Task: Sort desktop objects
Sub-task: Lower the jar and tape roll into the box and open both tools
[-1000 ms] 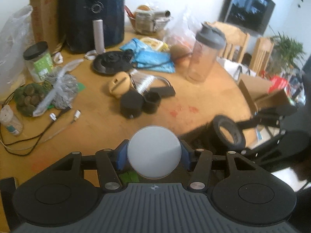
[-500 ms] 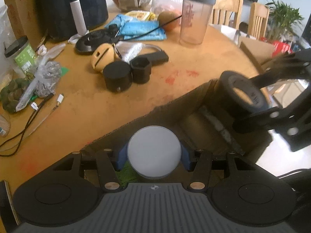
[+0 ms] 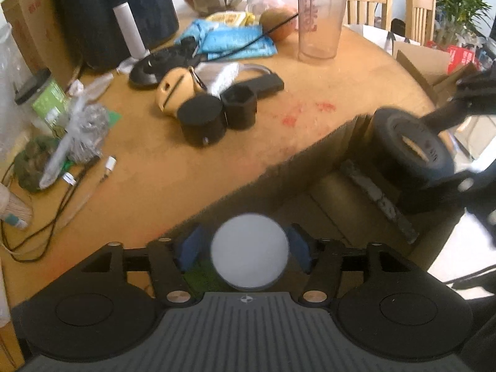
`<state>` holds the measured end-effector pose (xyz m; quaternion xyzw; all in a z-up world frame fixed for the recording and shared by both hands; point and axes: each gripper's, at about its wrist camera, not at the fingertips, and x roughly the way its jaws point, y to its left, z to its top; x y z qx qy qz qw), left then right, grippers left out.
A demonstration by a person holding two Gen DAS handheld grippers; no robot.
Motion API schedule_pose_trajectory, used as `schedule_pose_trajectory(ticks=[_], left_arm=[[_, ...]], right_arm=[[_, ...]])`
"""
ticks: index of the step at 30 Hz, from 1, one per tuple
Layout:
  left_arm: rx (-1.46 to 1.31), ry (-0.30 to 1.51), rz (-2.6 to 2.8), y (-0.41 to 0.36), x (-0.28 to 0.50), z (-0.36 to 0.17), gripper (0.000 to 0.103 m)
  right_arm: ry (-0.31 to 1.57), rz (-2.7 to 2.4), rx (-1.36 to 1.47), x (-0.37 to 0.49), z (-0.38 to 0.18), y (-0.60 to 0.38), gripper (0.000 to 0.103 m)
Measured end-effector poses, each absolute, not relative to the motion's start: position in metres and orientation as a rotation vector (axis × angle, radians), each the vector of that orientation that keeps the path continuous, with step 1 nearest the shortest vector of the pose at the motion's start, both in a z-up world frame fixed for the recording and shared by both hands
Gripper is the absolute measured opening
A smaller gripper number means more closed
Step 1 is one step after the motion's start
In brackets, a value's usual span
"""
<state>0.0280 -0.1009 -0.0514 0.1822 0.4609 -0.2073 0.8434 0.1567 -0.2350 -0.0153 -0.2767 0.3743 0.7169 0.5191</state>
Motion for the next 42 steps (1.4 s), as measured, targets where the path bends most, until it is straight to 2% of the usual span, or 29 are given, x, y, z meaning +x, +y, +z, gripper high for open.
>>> schedule_pose_trajectory(ticks=[2,9,12,17,23,28,42], left_arm=[[0.360,0.961,-0.420,-0.098,0.027,-0.044,0.077],[0.194,0.932,-0.336,-0.072,0.028,-0.017,0.083],[0.119,0.934,-0.284,-0.060,0.027,-0.011,0.089],[0.062,0.935,-0.217,-0.046,0.025,-0.009,0.098],[0.037,0.938,-0.172,-0.038,0.016,-0.007,0.103],[0.003,0.951,-0.128,-0.030,0.016,-0.009,0.103],[-0.021,0.943,-0.116,-0.030,0.021,-0.008,0.103]], right_arm=[[0.894,1.721,-0.672,0.155,-0.017,-0.233,0.075],[0.866,1.735,-0.742,0.143,-0.027,-0.223,0.075],[0.861,1.740,-0.771,0.137,-0.032,-0.218,0.075],[0.860,1.737,-0.818,0.132,-0.042,-0.210,0.075],[0.835,1.734,-0.880,0.125,-0.050,-0.202,0.076],[0.762,1.744,-0.901,0.119,-0.044,-0.204,0.103],[0.775,1.652,-0.805,0.147,-0.032,-0.210,0.103]])
